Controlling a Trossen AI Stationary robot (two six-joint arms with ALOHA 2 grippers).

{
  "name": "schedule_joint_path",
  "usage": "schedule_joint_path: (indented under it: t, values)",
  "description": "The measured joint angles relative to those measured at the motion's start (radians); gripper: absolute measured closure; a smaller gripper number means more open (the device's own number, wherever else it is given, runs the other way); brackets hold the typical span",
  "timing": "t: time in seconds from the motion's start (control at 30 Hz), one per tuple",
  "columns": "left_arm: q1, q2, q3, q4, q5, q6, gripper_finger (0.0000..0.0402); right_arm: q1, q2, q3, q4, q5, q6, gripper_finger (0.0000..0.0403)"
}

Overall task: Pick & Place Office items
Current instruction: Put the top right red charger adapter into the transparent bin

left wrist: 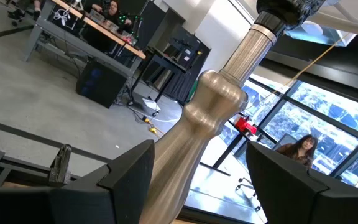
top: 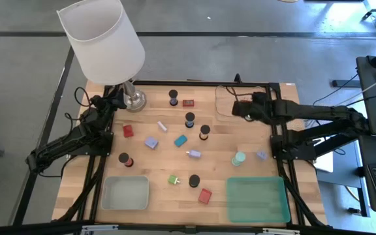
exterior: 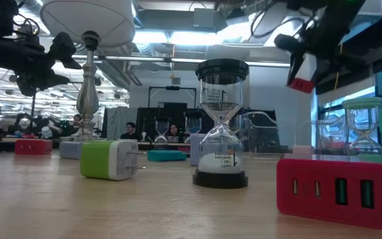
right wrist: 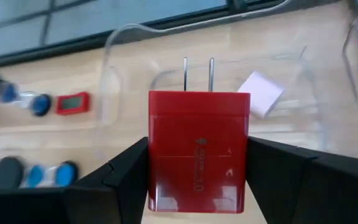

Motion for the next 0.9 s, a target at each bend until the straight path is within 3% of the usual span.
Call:
schedule_joint_path:
  t: [0.17, 0.43, 0.7, 0.9]
  values:
    - [0.0, 0.0, 0.0, 0.0, 0.0, 0.0, 0.0151, -0.167, 0.065, 0.0, 0.075, -0.106, -0.192, 0.0182]
    - [0.0, 0.0, 0.0, 0.0, 0.001, 0.0, 0.0151, -0.353, 0.279, 0.0, 0.255, -0.27, -0.373, 0.0182]
    - [0.0, 0.0, 0.0, 0.0, 0.001, 0.0, 0.0151, -0.389, 0.477, 0.0, 0.468, -0.41, -0.456, 0.0182]
    - [0.0, 0.0, 0.0, 0.0, 0.001, 0.0, 0.0151, -0.389, 0.556, 0.003, 0.524, -0.446, -0.454, 0.0182]
